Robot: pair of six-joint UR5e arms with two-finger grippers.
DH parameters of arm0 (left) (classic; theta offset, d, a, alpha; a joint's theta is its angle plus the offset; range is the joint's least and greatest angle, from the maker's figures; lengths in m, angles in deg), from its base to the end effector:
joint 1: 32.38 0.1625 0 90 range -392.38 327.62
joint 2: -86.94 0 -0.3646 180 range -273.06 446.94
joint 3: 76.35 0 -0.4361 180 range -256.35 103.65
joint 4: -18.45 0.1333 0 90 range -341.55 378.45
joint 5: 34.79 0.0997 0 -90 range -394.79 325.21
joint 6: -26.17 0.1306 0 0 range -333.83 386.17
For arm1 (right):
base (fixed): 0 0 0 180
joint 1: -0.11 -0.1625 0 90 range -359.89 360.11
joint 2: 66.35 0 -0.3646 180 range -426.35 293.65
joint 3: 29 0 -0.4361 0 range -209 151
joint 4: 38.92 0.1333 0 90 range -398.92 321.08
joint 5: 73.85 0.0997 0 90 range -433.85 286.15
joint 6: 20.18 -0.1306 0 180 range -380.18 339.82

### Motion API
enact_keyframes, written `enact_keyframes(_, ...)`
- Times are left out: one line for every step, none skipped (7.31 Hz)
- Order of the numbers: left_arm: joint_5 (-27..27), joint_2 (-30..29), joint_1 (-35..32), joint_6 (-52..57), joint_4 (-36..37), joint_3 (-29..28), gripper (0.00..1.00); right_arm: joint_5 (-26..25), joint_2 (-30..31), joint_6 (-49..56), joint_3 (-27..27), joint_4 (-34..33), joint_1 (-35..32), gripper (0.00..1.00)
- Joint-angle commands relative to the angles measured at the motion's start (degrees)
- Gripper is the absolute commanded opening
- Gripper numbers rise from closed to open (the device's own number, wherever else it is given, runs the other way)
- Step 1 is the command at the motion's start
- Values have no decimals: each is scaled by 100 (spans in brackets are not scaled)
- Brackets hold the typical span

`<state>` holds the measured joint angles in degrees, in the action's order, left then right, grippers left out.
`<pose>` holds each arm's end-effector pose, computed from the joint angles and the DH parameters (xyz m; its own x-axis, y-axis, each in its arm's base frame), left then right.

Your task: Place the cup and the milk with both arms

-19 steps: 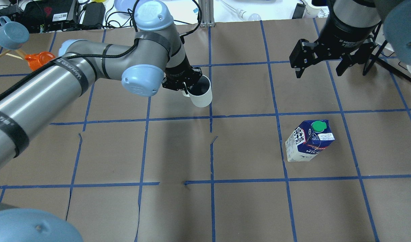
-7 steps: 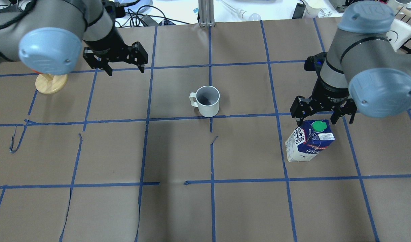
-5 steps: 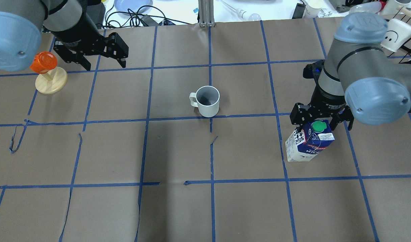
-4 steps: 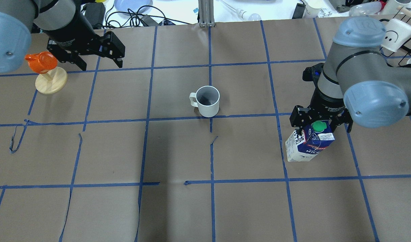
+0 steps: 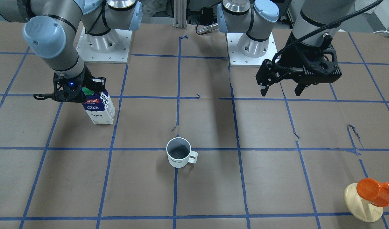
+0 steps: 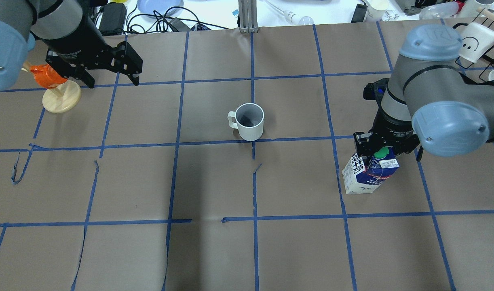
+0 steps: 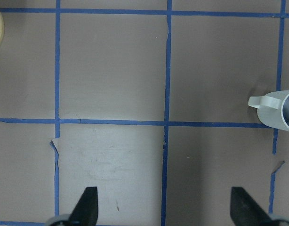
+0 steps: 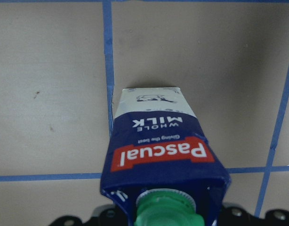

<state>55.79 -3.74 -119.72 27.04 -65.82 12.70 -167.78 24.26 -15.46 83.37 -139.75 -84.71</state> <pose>-0.1062 -0.5588 0.4097 -0.9994 -0.0324 -0.0117 -0.0310 0.9941 -0.1044 0.0810 -0.4836 0.2186 -0.9987 -0.0036 0.0515 0.0065 0.9809 0.1945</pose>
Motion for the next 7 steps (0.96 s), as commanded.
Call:
enact_keyframes(31, 24, -2, 63, -36, -1, 100, 15, -16, -24, -231, 19, -9, 40)
enact_keyframes(22, 24, -2, 63, -27, 8, 100, 42, -156, -76, -572, 89, -9, 41)
enact_keyframes(-21, 24, 15, 63, -27, -1, 100, 129, -453, -94, -1002, 99, -43, 41)
enact_keyframes(48, 32, -2, 46, -27, 17, 100, 304, -821, -94, -1459, 99, -61, 42)
enact_keyframes(57, 33, 6, 11, -27, -9, 100, 514, -1138, -138, -1907, 99, -96, 42)
enact_keyframes(48, 33, 6, 10, -27, -1, 100, 717, -1472, -260, -2251, 90, -184, 42)
enact_keyframes(57, 33, -2, 10, -27, -1, 100, 858, -1719, -488, -2524, 64, -358, 42)
